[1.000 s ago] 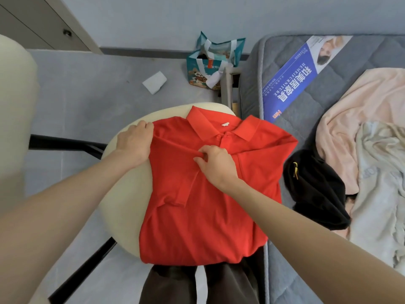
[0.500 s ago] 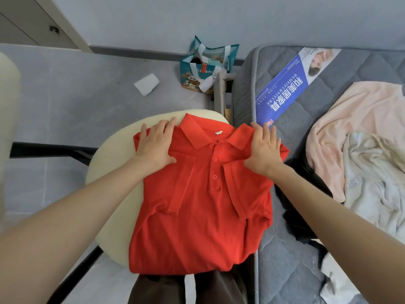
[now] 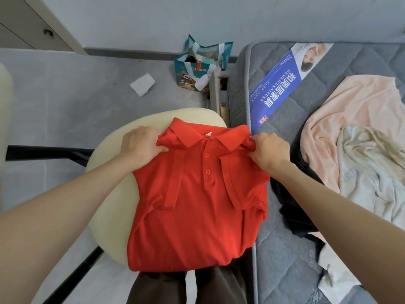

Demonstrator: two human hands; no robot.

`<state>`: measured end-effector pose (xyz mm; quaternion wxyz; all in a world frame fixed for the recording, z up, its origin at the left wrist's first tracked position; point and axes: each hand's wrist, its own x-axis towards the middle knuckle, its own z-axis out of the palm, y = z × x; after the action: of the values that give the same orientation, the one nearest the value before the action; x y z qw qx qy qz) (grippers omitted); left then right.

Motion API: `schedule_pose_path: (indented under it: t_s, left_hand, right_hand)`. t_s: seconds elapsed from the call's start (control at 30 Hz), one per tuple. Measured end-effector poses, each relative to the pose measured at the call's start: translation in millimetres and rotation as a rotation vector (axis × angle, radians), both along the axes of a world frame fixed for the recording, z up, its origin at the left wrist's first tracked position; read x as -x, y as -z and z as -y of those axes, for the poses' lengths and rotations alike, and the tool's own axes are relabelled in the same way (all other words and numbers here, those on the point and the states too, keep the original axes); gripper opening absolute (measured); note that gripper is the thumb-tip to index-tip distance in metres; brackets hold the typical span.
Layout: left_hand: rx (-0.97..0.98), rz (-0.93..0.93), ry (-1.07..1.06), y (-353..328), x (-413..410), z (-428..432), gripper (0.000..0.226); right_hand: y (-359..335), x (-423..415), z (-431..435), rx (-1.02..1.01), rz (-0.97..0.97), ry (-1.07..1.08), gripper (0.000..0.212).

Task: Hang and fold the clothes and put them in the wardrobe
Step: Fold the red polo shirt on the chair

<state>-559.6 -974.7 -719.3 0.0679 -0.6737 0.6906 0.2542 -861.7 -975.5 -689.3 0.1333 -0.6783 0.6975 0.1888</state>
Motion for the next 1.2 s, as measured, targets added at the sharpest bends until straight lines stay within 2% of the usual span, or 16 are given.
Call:
schedule_pose_path:
  t_s: [0.13, 0.3, 0.43, 0.47, 0.57, 0.67, 0.73, 0.8, 0.83, 0.87, 0.9, 0.97, 1.07, 1.13, 1.2]
  left_hand:
    - [0.146, 0.003, -0.019, -21.5, -3.8, 28.0, 0.029]
    - [0.469, 0.052, 0.008, -49.4, -3.2, 66.4, 0.016]
    - [0.65, 0.033, 0.009, -61.6, -3.6, 46.4, 0.003]
    - [0.654, 0.006, 0.015, -62.0, -6.0, 33.0, 0.007]
    - [0.622, -0.125, 0.149, -54.8, -15.9, -16.2, 0.03]
    - [0.583, -0.111, 0.52, -40.4, -25.5, -63.7, 0.035]
    - [0.468, -0.072, 0.772, -30.5, -32.3, -89.2, 0.042]
    - [0.156, 0.024, 0.892, -23.8, -39.0, -108.7, 0.054]
    - [-0.016, 0.056, 0.852, -19.0, -42.6, -115.6, 0.062]
    - [-0.108, 0.05, 0.761, -14.5, -45.2, -119.4, 0.065]
    - [-0.149, 0.031, 0.66, -14.2, -44.5, -119.3, 0.062]
    - [-0.09, -0.067, 0.445, -21.0, -35.2, -114.0, 0.046]
    - [0.061, -0.209, 0.184, -29.2, -16.7, -100.6, 0.031]
    - [0.15, -0.217, 0.128, -28.0, -3.1, -89.7, 0.029]
    - [0.175, -0.181, 0.108, -23.6, 11.0, -74.9, 0.035]
  right_hand:
    - [-22.4, -0.7, 28.2, 0.208, 0.009, -0.033, 0.023]
    - [-43.5, -6.7, 59.0, 0.432, 0.123, 0.043, 0.01]
    - [-49.4, -7.9, 44.7, 0.606, 0.255, 0.043, 0.012]
    - [-49.5, -7.9, 34.7, 0.612, 0.286, 0.038, 0.013]
    - [-46.6, -4.1, -7.7, 0.574, 0.319, -0.075, 0.027]
    - [-37.6, 9.0, -55.1, 0.51, 0.299, -0.33, 0.046]
    - [-25.7, 20.1, -80.9, 0.222, 0.295, -0.512, 0.04]
    - [-16.0, 27.7, -102.2, -0.2, 0.12, -0.588, 0.035]
    - [-12.2, 30.5, -109.6, -0.304, 0.039, -0.556, 0.04]
    - [-10.1, 31.1, -112.6, -0.384, 0.002, -0.467, 0.043]
    - [-10.4, 28.0, -111.1, -0.437, 0.005, -0.344, 0.043]
    - [-13.1, 15.5, -103.4, -0.419, 0.019, -0.18, 0.032]
    - [-18.9, -4.8, -87.4, -0.101, 0.081, -0.15, 0.021]
    - [-21.9, -15.1, -79.7, 0.127, 0.313, -0.141, 0.019]
    - [-19.6, -21.0, -67.2, 0.188, 0.458, -0.17, 0.028]
